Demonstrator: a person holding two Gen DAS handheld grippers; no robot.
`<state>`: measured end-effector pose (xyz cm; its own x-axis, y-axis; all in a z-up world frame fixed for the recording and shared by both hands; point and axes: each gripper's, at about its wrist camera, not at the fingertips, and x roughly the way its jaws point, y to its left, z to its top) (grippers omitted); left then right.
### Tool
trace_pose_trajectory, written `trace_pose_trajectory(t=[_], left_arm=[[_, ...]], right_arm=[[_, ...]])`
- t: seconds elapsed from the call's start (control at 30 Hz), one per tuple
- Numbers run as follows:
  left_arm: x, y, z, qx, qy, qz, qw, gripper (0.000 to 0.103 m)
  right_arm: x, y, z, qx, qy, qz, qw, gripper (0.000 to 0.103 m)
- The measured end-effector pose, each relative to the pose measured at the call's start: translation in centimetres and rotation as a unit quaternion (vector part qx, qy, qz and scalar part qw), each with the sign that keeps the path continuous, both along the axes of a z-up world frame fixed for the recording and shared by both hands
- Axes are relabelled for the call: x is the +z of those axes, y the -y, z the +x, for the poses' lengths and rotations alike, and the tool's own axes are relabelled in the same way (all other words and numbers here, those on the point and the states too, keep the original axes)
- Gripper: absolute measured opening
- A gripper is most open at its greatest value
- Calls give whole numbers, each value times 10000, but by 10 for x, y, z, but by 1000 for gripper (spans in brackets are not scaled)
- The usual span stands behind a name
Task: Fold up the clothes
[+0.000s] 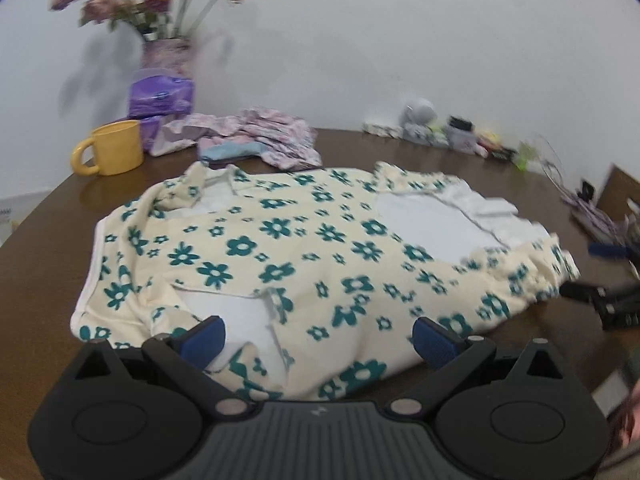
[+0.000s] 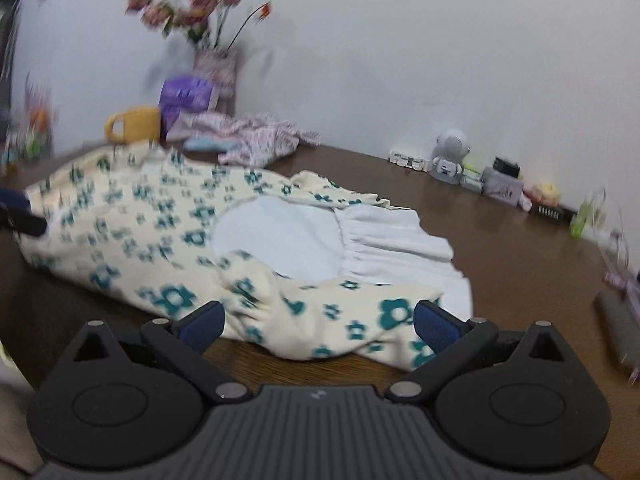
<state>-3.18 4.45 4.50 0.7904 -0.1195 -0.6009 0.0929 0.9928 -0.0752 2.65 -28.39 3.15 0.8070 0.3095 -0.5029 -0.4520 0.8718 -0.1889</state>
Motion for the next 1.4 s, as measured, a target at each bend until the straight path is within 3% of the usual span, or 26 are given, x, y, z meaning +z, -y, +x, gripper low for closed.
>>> trace_pose_trajectory(t=[0.03, 0.17, 0.3, 0.4, 0.43, 0.5, 0.63, 0.83, 1.07, 1.2, 1.23, 1.3, 1.4], left_arm=[[0, 3, -1, -149, -10, 90, 9998, 100], [-1, 17, -2, -673, -140, 772, 9946, 97], [-2, 34, -3, -1184, -266, 1518, 9809, 89], [-6, 36, 2, -1424, -502, 1765, 9727, 78], [-7, 37, 3, -1501, -578, 1798, 9705, 69], [-8, 38, 6, -1658, -722, 1885, 9653, 61], [-7, 44, 9, -1937, -846, 2207, 9522, 48], [-7, 50, 9, -2284, -1014, 2690, 9302, 35], [-10, 58, 7, -2778, -969, 3265, 8983, 31], [-12, 65, 12, -3007, -938, 3285, 8904, 22], [-13, 67, 14, -3053, -932, 3298, 8885, 16], [-14, 67, 20, -3091, -977, 3282, 8872, 8], [-14, 67, 27, -3132, -1050, 3237, 8866, 3]], right_arm=[[1, 1, 1, 122, 19, -170, 9998, 102], [3, -3, 4, 847, 83, -912, 9922, 86], [2, -10, 5, 1546, 39, -1588, 9751, 72], [1, -14, 7, 1961, -70, -1966, 9607, 60], [1, -14, 8, 2059, -115, -2053, 9567, 58], [1, -15, 12, 2226, -186, -2173, 9502, 50], [3, -18, 18, 2511, -282, -2370, 9381, 47], [4, -21, 22, 2768, -405, -2604, 9241, 39], [0, -20, 27, 2831, -478, -2868, 9140, 39], [-1, -22, 30, 2919, -490, -2881, 9107, 38], [-1, -23, 31, 2947, -489, -2887, 9096, 34], [-2, -25, 33, 2990, -507, -2894, 9079, 12], [1, -24, 36, 3006, -543, -2805, 9099, 5]])
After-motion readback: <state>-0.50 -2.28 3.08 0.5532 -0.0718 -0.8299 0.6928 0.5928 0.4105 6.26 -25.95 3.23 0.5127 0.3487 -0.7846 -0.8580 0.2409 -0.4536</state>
